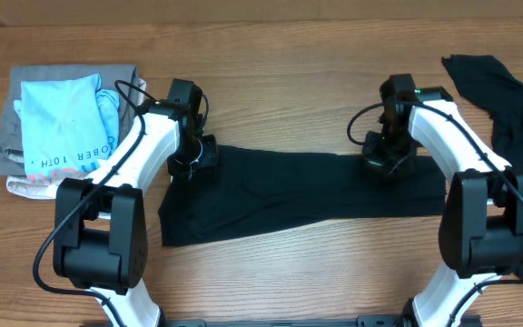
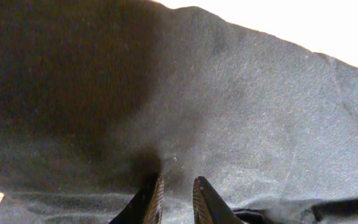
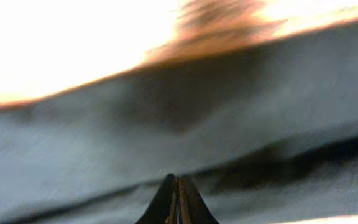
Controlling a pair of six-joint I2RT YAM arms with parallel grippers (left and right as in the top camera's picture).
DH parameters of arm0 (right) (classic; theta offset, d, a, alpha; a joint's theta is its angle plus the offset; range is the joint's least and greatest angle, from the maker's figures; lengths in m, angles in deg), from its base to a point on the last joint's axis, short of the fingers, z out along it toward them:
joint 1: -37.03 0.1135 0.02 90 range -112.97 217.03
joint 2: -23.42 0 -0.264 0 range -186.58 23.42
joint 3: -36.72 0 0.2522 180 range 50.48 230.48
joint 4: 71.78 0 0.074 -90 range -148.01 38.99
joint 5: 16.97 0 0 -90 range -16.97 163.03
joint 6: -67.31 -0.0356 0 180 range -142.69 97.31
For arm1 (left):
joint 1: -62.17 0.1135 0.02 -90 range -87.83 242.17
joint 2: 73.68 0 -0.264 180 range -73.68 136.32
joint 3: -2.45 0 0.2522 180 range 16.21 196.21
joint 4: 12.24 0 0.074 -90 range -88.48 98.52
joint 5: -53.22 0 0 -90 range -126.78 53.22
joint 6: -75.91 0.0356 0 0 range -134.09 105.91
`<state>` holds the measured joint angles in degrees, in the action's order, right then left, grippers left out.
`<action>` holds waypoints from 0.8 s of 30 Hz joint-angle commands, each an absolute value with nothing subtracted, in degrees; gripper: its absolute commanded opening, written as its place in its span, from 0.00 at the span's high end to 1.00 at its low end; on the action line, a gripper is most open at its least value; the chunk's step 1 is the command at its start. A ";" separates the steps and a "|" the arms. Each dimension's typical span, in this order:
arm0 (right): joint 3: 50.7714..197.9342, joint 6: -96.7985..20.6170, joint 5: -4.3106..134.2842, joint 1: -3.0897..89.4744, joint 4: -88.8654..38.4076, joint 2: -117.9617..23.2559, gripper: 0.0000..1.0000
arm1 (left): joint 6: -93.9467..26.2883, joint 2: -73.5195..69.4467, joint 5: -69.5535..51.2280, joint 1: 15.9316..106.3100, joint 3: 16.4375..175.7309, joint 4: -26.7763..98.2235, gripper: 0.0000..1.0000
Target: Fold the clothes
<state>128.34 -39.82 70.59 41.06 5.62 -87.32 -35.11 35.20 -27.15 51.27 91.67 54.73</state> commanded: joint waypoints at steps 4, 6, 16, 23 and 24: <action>125.06 -41.00 73.63 37.59 2.76 -88.48 0.96 | -35.50 35.44 -27.89 50.90 91.21 55.01 0.79; 125.04 -41.02 73.65 36.41 4.92 -88.48 0.96 | -35.52 35.44 -28.18 50.90 91.21 54.99 0.80; 121.33 -48.91 80.58 33.30 11.76 -88.48 0.96 | -35.48 35.44 -28.42 50.90 91.21 54.79 0.79; 121.33 -51.51 82.02 32.76 17.99 -88.48 0.96 | -35.48 35.44 -28.42 50.90 91.21 54.58 0.78; 121.35 -51.51 82.05 32.76 18.17 -88.48 0.96 | -35.48 35.44 -28.46 50.90 91.21 54.58 0.78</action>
<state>121.61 -49.37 80.12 33.06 17.80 -88.63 -35.11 35.20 -27.61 51.27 91.65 54.62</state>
